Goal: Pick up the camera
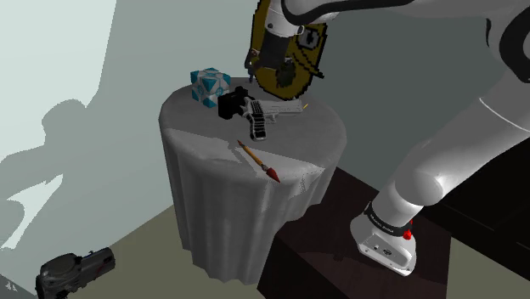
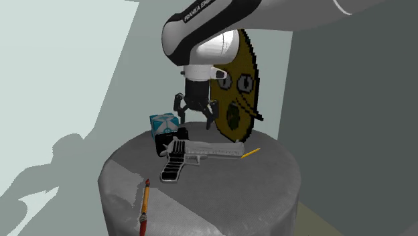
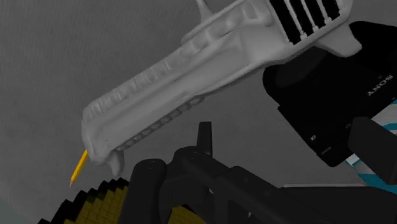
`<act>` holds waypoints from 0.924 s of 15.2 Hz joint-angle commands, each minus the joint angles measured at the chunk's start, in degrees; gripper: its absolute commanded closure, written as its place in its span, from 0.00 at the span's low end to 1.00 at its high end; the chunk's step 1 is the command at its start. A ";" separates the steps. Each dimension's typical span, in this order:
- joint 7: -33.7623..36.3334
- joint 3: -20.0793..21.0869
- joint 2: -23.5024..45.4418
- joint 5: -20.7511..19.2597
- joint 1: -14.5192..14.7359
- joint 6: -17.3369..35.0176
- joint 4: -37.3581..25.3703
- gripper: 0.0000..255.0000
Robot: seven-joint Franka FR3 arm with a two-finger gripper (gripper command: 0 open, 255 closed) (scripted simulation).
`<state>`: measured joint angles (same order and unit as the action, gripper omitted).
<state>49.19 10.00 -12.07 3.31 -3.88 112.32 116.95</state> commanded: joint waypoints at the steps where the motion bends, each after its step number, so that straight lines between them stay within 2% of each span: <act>1: 4.80 0.99 4.53 -0.09 -0.09 1.08 -3.79 0.00; 6: 13.62 1.78 13.89 -0.85 0.02 2.67 -12.33 0.00; 14: 13.50 1.77 14.78 -0.94 0.11 8.34 -7.53 0.00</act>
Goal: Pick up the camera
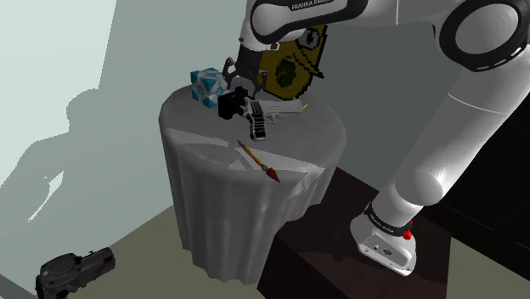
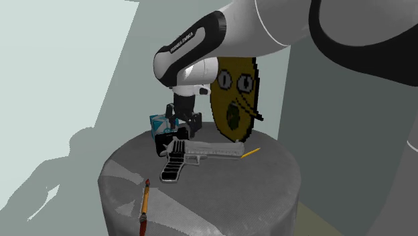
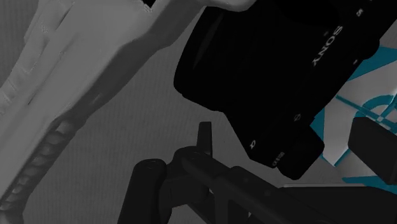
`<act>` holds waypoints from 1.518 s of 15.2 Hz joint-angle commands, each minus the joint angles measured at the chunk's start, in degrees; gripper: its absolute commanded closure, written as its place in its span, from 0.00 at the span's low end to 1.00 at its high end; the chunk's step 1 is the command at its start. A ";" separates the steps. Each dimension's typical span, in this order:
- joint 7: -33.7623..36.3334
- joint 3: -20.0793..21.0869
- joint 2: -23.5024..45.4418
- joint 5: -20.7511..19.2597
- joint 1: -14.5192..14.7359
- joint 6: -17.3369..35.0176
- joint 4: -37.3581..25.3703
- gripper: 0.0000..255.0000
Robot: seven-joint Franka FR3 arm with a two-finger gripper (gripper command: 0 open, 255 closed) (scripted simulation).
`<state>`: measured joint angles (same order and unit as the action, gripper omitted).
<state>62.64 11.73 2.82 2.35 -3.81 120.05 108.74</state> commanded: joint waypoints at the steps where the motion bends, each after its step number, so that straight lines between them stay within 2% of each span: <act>1: 0.05 0.04 -0.11 0.02 0.04 0.61 0.66 0.00; 2: 0.10 0.06 -0.19 0.03 0.07 0.61 0.74 1.00; 11: 0.05 0.03 -0.11 0.02 0.05 0.61 0.66 1.00; 23: 0.28 -0.02 -1.20 0.10 -0.02 -8.42 -7.31 1.00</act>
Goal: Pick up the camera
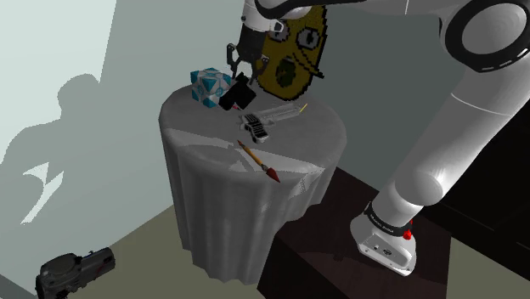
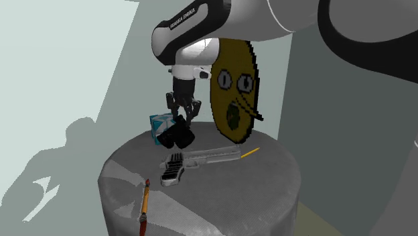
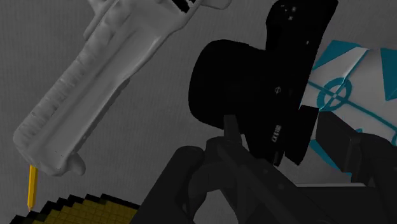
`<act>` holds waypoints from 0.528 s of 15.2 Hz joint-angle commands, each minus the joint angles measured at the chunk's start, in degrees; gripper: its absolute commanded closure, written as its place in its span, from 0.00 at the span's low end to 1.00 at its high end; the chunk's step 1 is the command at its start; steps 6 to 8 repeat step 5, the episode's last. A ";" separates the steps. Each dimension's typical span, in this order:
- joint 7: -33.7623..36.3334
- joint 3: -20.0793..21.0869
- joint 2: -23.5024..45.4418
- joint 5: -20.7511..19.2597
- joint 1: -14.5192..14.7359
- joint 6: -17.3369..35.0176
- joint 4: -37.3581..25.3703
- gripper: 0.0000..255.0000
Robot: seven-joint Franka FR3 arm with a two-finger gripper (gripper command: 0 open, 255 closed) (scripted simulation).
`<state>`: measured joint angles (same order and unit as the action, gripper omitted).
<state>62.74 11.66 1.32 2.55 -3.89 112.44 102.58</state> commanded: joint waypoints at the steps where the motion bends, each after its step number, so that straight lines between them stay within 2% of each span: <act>1: 0.22 0.05 0.29 -0.12 0.06 -1.58 -1.90 1.00; 3: 0.28 0.05 0.31 -0.15 0.06 -3.12 -3.47 1.00; 8: 0.29 0.05 0.31 -0.15 0.06 -3.24 -3.58 1.00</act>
